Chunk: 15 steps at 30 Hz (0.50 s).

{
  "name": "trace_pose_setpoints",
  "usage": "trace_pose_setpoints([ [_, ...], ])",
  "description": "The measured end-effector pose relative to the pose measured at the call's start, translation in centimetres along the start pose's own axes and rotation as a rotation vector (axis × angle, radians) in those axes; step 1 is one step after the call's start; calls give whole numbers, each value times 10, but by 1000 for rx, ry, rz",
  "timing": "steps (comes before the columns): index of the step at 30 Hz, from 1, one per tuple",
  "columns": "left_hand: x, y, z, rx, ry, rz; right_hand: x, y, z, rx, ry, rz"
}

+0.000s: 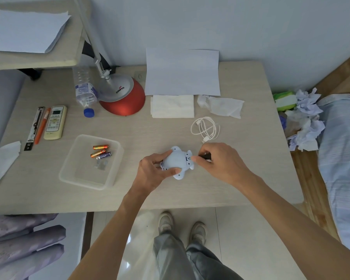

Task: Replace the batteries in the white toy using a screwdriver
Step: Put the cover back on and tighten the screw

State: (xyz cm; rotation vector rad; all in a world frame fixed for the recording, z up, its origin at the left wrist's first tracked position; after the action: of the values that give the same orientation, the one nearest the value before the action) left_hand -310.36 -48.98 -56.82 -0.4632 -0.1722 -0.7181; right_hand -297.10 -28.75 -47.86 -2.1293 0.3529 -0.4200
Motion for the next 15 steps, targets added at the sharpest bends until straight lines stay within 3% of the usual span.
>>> trace_pose_setpoints([
  [4, 1, 0, -1, 3, 1, 7, -1, -1, -5, -34, -7, -59],
  [15, 1, 1, -1, 15, -7, 2, -5, -1, 0, 85, -6, 24],
])
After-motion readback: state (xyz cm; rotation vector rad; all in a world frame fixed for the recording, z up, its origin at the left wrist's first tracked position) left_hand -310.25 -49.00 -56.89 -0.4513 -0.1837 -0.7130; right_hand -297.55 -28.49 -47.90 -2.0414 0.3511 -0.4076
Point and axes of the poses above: each hand's wrist, its own x-axis away from the middle knuckle, its own y-axis out of the palm, z = x × y, the point moved 5 cm from there along -x, towards the middle knuckle, and after that the axes turned 2 degrees about z, right-handed, at the moved point
